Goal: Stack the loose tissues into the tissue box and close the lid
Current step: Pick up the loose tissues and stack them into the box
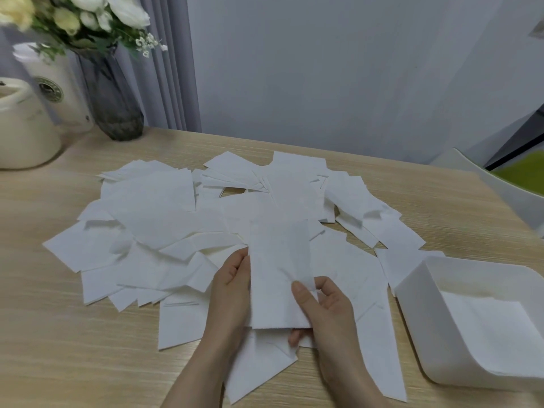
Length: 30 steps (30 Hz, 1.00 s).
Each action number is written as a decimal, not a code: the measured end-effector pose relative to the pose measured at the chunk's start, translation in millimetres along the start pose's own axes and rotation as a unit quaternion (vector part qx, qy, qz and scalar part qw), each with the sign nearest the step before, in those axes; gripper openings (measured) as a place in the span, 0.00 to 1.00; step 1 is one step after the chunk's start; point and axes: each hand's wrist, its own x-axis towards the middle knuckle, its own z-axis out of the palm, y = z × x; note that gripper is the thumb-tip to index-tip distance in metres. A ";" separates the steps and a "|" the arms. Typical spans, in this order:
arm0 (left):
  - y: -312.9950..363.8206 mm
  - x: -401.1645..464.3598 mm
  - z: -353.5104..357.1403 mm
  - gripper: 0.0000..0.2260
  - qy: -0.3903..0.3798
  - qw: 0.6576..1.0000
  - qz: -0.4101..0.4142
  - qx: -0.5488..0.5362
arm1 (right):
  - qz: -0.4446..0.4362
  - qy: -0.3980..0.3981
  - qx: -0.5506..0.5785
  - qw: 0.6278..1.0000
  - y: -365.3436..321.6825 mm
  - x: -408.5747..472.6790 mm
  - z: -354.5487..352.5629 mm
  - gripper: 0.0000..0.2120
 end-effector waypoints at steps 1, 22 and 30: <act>-0.3 0.4 0.0 0.09 0.003 1.000 -0.002 -0.002 | -0.003 0.004 0.002 1.000 1.5 -0.7 1.3 0.08; -0.2 -2.4 -0.3 0.12 0.003 1.000 0.015 0.026 | -0.023 0.021 -0.018 0.999 14.1 1.9 4.5 0.11; -1.2 -4.3 -0.6 0.09 -0.006 0.999 0.017 0.036 | -0.028 0.013 -0.020 0.999 13.1 1.5 5.5 0.10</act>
